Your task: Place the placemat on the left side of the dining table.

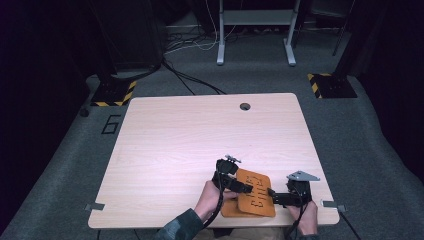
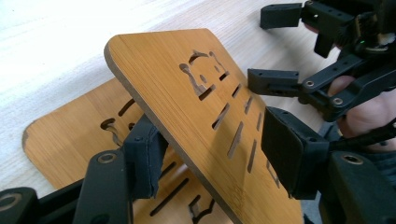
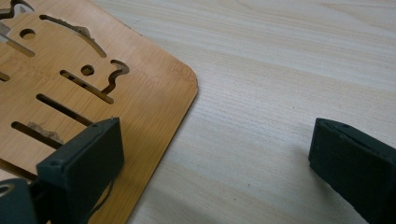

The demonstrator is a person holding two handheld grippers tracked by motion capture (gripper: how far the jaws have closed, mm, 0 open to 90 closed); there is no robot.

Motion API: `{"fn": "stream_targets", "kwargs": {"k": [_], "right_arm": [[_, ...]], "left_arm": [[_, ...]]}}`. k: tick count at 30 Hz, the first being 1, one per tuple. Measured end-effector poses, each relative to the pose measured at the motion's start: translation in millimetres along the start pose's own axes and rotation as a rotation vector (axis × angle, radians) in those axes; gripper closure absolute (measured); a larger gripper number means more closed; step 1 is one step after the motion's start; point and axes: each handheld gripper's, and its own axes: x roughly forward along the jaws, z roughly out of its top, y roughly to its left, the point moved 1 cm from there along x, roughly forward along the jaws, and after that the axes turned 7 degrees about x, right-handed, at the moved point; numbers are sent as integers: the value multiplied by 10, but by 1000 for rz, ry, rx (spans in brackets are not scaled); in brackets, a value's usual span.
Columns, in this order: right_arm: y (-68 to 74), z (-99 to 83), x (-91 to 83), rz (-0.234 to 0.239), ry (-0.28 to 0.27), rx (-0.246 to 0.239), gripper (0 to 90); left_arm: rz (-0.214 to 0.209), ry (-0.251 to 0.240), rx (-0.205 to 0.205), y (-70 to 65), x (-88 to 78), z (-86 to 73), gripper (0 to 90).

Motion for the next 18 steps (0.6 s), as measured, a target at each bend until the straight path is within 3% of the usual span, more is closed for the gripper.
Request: {"fn": "stream_targets", "kwargs": {"k": [6,9,11,18], "right_arm": [[-2,-2,-2,0,0,4,23],[-2,-4,-4,1,-4,5,29],[-5,-7,-8,5,-7,6,29],[-5,-9,-10,2,-12,10,30]], "left_arm": [[8,12,-29,-18,-6,28,425],[6,-2,-55,3,-29,33,537],[-5,-9,-80,30,-38,33,555],[19,1,-71,13,-56,57,623]]}}
